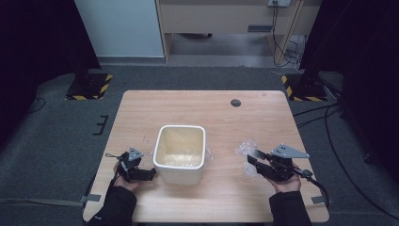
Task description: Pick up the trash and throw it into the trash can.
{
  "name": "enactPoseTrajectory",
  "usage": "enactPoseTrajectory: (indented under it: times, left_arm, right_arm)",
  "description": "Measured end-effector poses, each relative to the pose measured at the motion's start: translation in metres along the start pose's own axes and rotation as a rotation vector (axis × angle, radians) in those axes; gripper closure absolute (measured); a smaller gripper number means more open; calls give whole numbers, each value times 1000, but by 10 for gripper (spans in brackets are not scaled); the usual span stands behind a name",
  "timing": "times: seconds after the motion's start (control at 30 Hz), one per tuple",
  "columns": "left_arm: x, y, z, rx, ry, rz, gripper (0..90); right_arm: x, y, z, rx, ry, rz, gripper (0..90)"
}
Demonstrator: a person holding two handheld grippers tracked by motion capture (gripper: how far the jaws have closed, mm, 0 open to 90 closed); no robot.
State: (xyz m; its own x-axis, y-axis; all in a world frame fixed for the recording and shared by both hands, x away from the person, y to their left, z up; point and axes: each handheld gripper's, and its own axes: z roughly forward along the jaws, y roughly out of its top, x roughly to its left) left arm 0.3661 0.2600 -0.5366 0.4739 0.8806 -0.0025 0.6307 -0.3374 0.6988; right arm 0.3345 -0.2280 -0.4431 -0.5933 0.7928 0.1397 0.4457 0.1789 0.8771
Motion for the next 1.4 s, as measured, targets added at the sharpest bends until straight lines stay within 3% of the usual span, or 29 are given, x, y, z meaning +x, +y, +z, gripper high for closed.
enactPoseTrajectory:
  times: [0.3, 0.57, 1.03, 1.4]
  left_arm:
    - [0, 0, 0, 0, 0, 0, 0]
    - [0, 0, 0, 0, 0, 0, 0]
    - [0, 0, 0, 0, 1, -1, 0]
    - [0, 0, 0, -1, 1, -1, 0]
  right_arm:
    - [7, 9, -4, -46, 39, 0, 595]
    - [17, 32, -6, -132, 87, -2, 596]
    - [31, 61, -7, -247, 118, -17, 600]
    - [49, 79, 7, -277, 144, -51, 599]
